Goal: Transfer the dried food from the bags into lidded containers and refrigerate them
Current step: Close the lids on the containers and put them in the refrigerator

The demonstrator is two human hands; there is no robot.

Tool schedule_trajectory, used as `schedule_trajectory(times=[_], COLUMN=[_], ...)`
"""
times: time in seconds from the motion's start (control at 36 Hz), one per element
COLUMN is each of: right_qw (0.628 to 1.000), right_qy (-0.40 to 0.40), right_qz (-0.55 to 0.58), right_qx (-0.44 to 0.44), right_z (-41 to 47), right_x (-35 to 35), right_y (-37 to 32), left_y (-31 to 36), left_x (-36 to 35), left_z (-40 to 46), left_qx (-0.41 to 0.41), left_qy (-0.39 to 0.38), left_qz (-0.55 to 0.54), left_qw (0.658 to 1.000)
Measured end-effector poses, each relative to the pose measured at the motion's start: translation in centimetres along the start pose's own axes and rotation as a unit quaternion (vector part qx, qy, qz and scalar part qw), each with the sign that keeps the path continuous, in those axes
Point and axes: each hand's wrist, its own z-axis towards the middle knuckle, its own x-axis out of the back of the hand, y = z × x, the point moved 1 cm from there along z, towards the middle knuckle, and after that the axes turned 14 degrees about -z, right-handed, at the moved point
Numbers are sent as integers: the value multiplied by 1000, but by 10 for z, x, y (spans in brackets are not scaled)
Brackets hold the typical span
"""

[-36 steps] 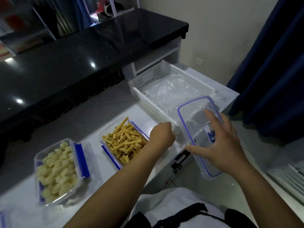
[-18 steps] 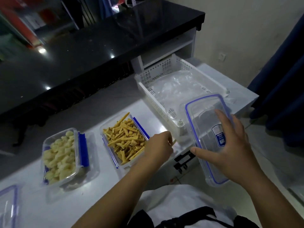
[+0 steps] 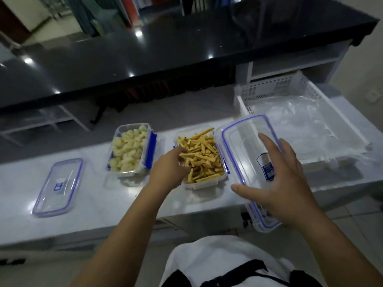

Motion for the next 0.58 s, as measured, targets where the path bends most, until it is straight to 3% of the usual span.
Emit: schedule_trajectory(times=[0.14,0.25,0.33,0.44,0.58], right_qw=[1000,999,998,997,986], right_qy=[-13,-13,-13,-32,-111], right_qz=[-18,-41,-50,-58,-119], right_qx=[8,22,36,36,-26], right_z=[3,4,3,6,14], right_x=[-8,-12,-14,-25,-55], right_y=[-6,-13,-22,-35,-35], left_y=[-21,-46,-58,-68,-80], left_x=[-3,3,6,1,-3], left_z=[-6,-9,-2,15,37], left_qx=[-2,19,96,202,258], left_qy=[48,92,63,-18,-67], left_qz=[-131,-161,-253,-407,-457], left_qw=[990,983,961,891,849])
